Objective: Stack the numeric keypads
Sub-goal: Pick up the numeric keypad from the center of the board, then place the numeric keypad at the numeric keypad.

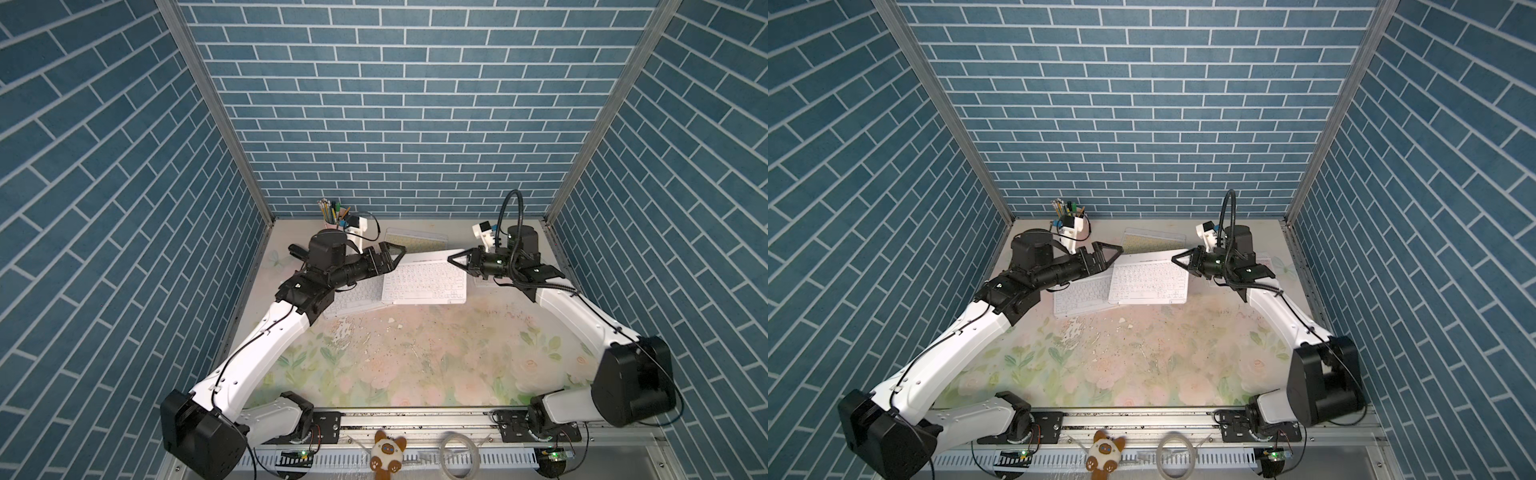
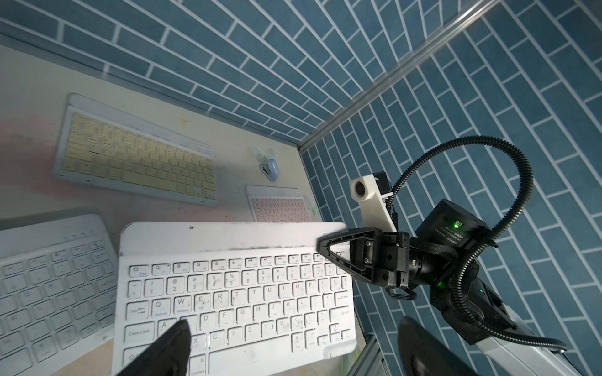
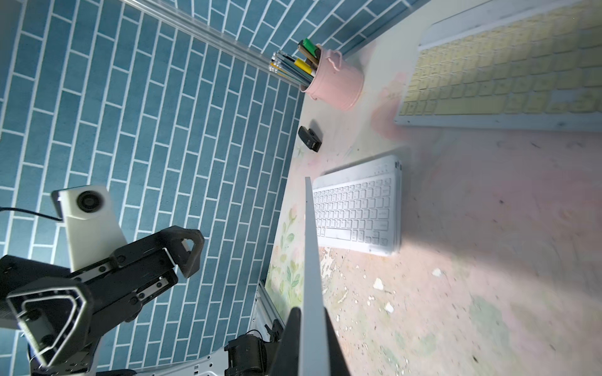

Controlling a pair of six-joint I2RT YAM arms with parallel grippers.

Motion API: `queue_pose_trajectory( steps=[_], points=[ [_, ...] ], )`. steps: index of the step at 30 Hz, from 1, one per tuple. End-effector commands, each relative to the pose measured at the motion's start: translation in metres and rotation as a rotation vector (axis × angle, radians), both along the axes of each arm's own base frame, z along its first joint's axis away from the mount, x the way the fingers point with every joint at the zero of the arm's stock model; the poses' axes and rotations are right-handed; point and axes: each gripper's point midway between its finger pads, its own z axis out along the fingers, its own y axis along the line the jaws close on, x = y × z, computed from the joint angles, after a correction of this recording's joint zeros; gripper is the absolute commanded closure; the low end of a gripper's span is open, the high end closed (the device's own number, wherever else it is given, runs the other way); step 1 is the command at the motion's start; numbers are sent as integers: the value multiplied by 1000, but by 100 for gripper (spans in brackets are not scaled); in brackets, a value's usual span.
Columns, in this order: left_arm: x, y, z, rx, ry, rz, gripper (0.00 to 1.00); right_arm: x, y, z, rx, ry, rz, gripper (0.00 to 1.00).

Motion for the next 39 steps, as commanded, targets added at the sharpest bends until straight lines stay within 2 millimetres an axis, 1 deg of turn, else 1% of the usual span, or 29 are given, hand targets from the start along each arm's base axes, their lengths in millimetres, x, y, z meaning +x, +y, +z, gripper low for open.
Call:
queue_pose_trajectory(
  steps=[1,3,5,8,11,12,13,14,17,20,30,32,39],
  points=[
    [-3,23,-23,22,75,10,0,9,36,18,86,-145,179,100],
    [-1,34,-24,24,79,28,0,21,53,17,108,-167,232,100],
    [1,42,-26,20,85,44,0,34,73,8,137,-156,294,100],
    [2,49,-35,21,102,55,0,50,100,-4,174,-139,360,100],
    [2,57,-45,25,121,75,0,65,123,-19,215,-107,405,100],
    [2,60,-48,27,125,82,0,67,129,-23,224,-96,416,100],
    [2,63,-51,27,132,90,0,71,136,-34,229,-73,425,100],
    [3,66,-55,24,143,97,0,73,142,-39,237,-66,436,100],
    [4,73,-64,24,163,114,0,74,160,-52,246,-41,465,100],
    [6,75,-71,29,178,117,0,74,175,-63,250,-22,487,100],
    [11,79,-88,45,214,122,0,75,212,-104,257,50,507,100],
    [12,78,-91,46,218,119,0,77,215,-110,255,52,501,100],
    [11,79,-96,59,230,114,0,82,215,-126,241,79,478,100]
  ],
)
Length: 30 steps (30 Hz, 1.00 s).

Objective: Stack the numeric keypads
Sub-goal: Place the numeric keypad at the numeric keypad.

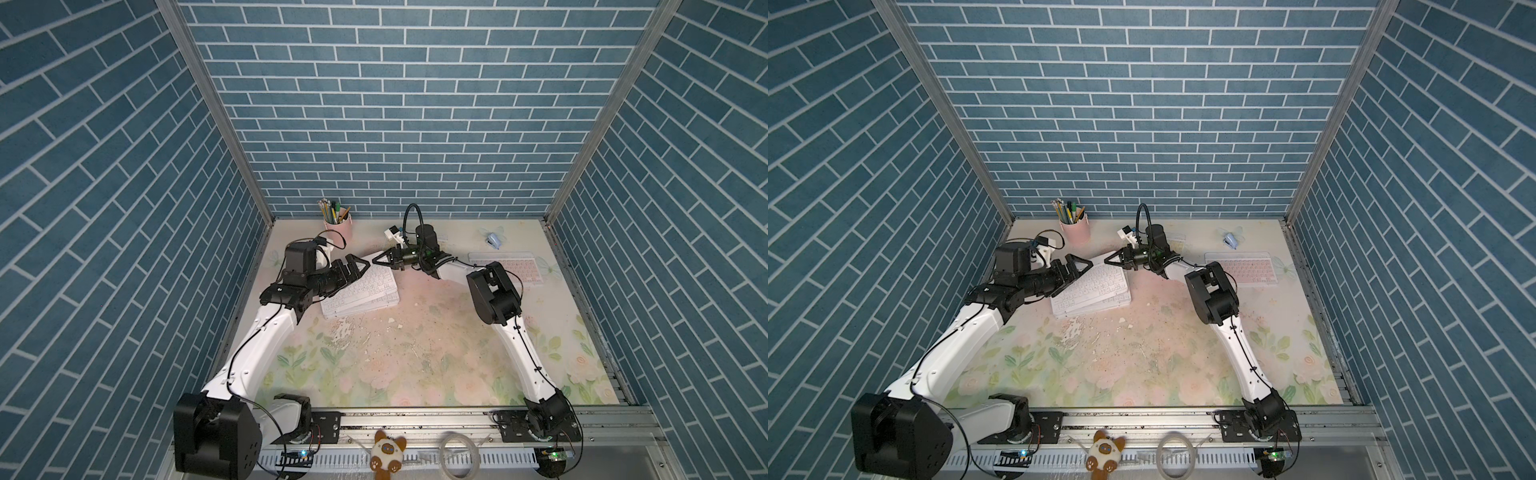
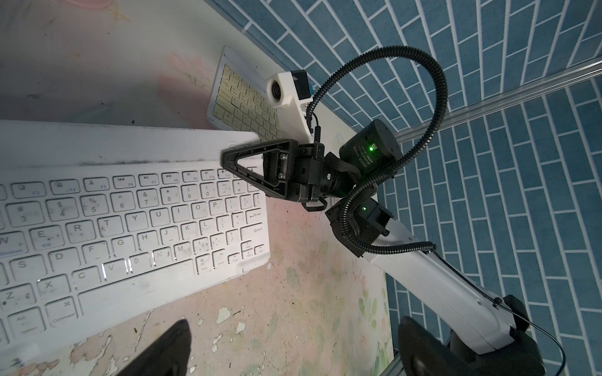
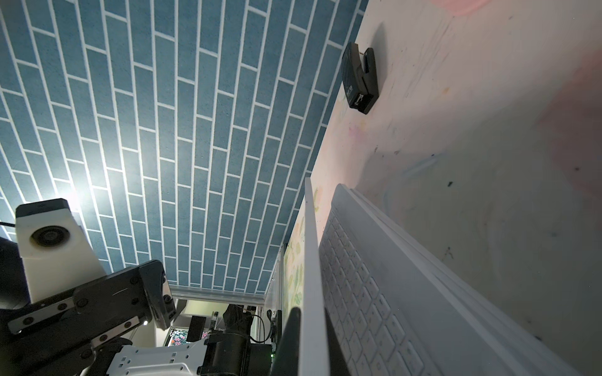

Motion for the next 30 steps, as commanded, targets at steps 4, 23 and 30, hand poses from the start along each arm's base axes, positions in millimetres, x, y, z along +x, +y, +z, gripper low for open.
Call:
queue_pose_trajectory(
  steps=[4,23,30],
  points=[
    [-1,1,-8,11,9,-15,0,5,-1,9,24,-19,-13,100],
    [0,1,-9,-3,10,-8,1,6,-22,-2,-80,-57,-32,62],
    [2,0,-10,-16,11,-4,0,4,-30,-7,-150,-93,-26,58]
  ],
)
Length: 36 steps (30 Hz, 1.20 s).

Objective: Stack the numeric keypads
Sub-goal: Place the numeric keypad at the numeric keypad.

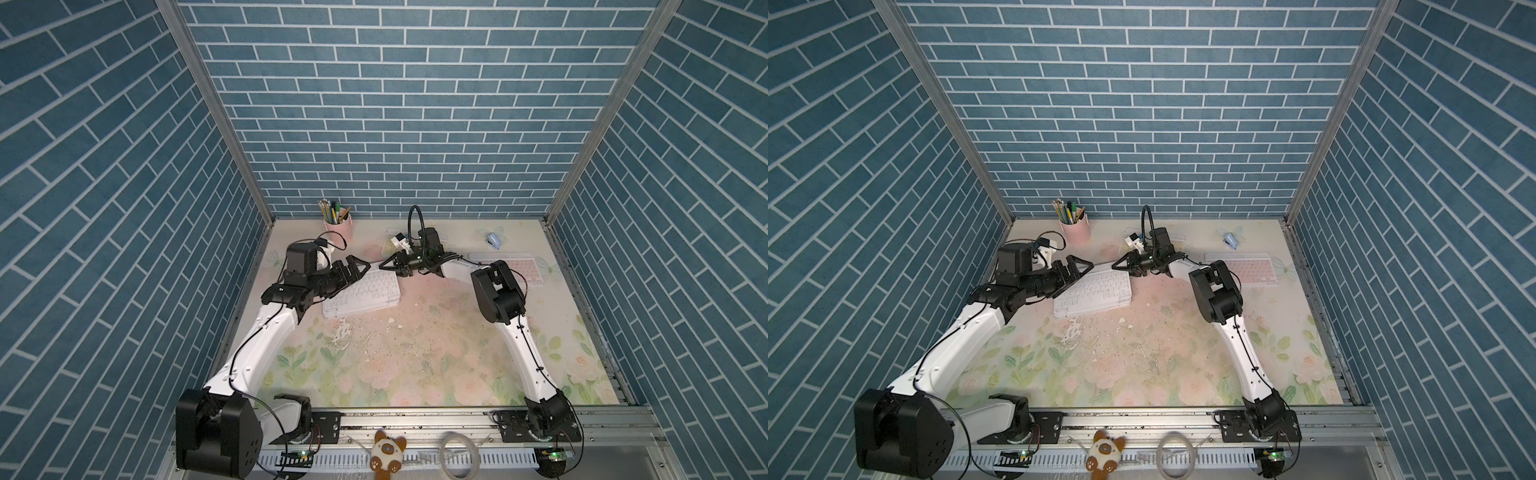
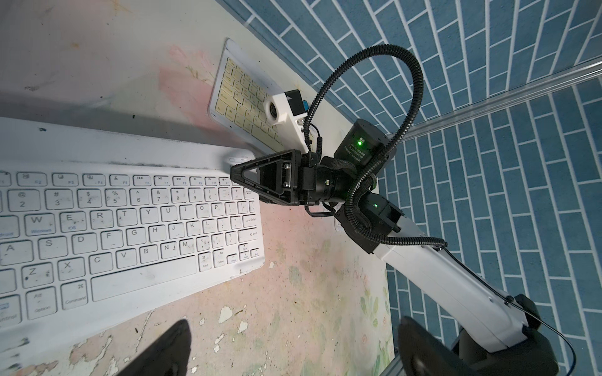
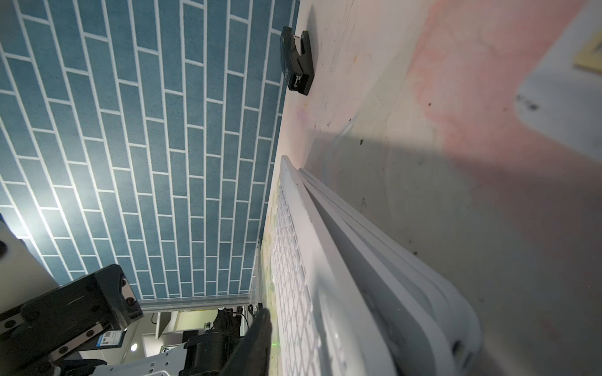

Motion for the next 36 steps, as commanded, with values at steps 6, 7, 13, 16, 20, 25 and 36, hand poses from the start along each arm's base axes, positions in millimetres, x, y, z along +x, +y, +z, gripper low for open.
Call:
queue_pose_trajectory(
  steps=[6,7,13,16,20,25,36],
  points=[
    [1,1,-3,-10,-4,0,0,-1,-10,19,-107,-151,42,56],
    [1,1,-3,-11,-4,0,0,-1,-12,16,-128,-154,44,56],
    [2,0,-2,-13,-8,-1,0,2,-20,6,-237,-202,50,54],
    [2,0,-3,-12,-8,1,0,6,-22,9,-264,-232,40,52],
    [3,-1,-2,-8,-11,1,0,12,-24,13,-300,-270,21,46],
    [4,-2,-1,0,-14,-2,0,21,-30,21,-342,-320,-17,35],
    [11,-15,6,75,-38,-35,0,34,-65,77,-368,-418,-130,1]
  ],
)
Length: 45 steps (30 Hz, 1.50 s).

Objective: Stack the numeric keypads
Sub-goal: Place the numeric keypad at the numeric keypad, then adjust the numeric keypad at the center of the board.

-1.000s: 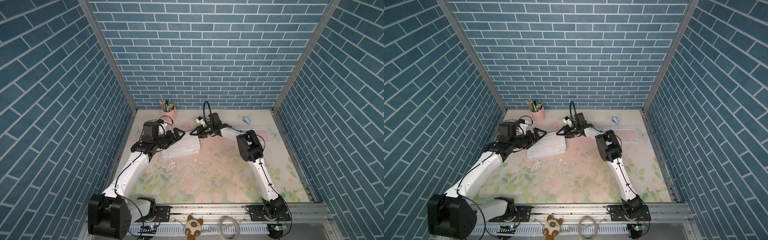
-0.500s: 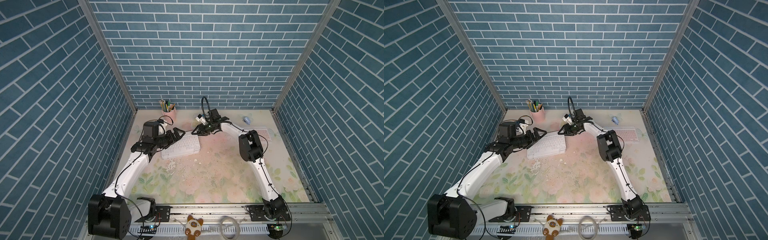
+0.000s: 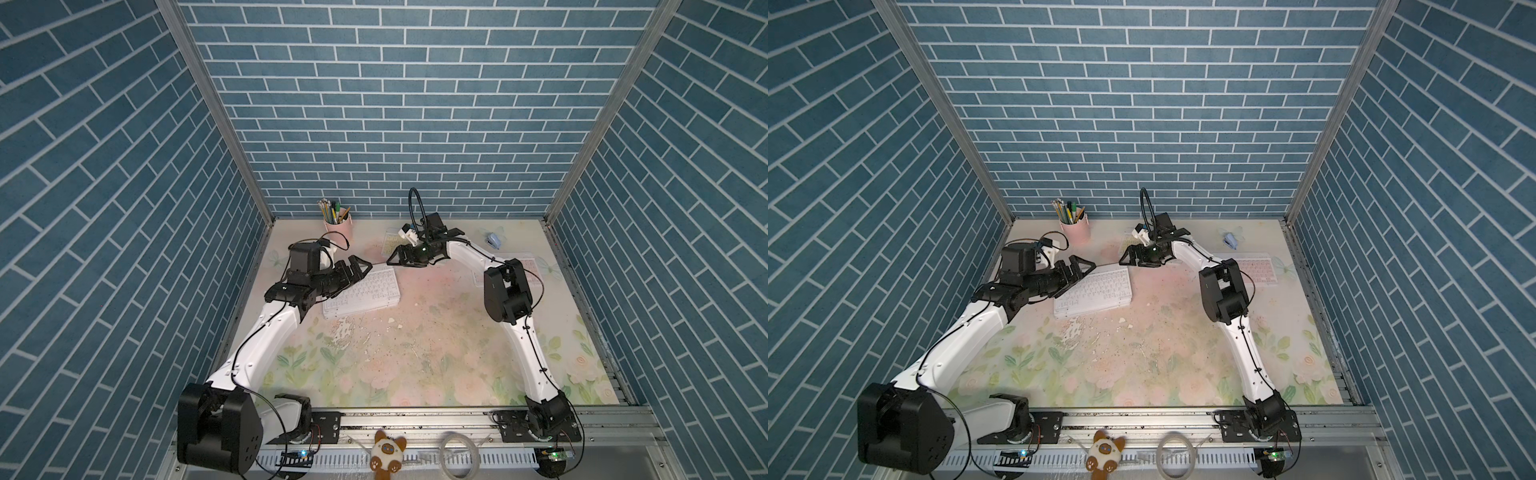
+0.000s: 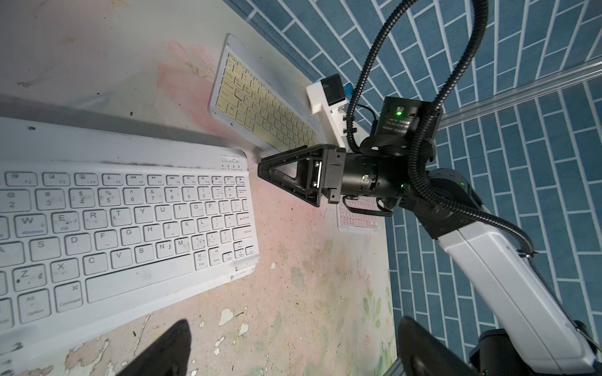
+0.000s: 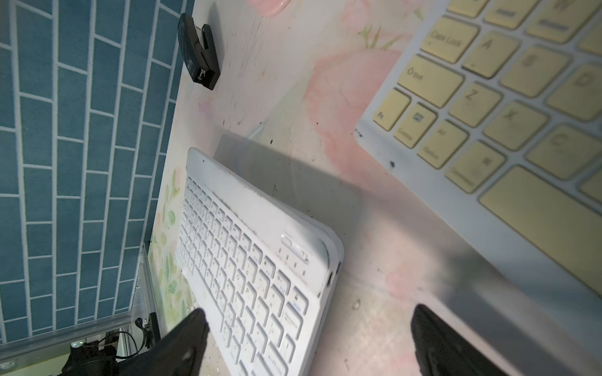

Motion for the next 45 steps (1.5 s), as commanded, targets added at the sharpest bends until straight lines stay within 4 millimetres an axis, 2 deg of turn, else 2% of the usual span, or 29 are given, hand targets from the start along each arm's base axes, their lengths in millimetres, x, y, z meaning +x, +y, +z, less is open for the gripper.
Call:
queue_pose_trajectory(
  steps=[1,3,4,5,8,12,15,19,22,25,27,34,39,43,45],
  points=[
    [9,-12,12,62,-47,-32,1,9,-24,70,8,-164,-49,1],
    [16,-24,11,104,-53,-55,1,17,-54,82,-36,-195,-147,1],
    [19,-33,9,127,-51,-75,0,24,-79,91,-72,-212,-231,1],
    [23,-41,12,145,-65,-91,0,29,-102,90,-107,-207,-305,1],
    [38,-73,3,190,-64,-142,0,38,-190,78,-249,-161,-541,1],
    [58,-128,-9,219,-80,-219,1,27,-302,61,-416,-93,-777,1],
    [70,-173,-17,229,-100,-272,0,18,-366,52,-455,-41,-906,1],
    [86,-226,-31,193,-99,-316,0,11,-429,34,-522,26,-1016,1],
    [97,-254,-52,142,-52,-329,0,12,-461,18,-553,82,-1065,1],
    [101,-276,-68,100,-15,-338,0,22,-483,6,-549,113,-1093,1],
    [102,-287,-75,86,-2,-346,0,37,-488,2,-516,98,-1078,1],
    [108,-303,-98,61,43,-340,0,92,-481,-31,-441,119,-933,1],
    [108,-309,-107,46,69,-351,0,116,-483,-48,-451,124,-879,1],
    [109,-309,-116,52,84,-355,0,126,-463,-65,-394,161,-799,1],
    [109,-308,-120,52,95,-356,0,125,-446,-71,-380,169,-741,1]
  ],
)
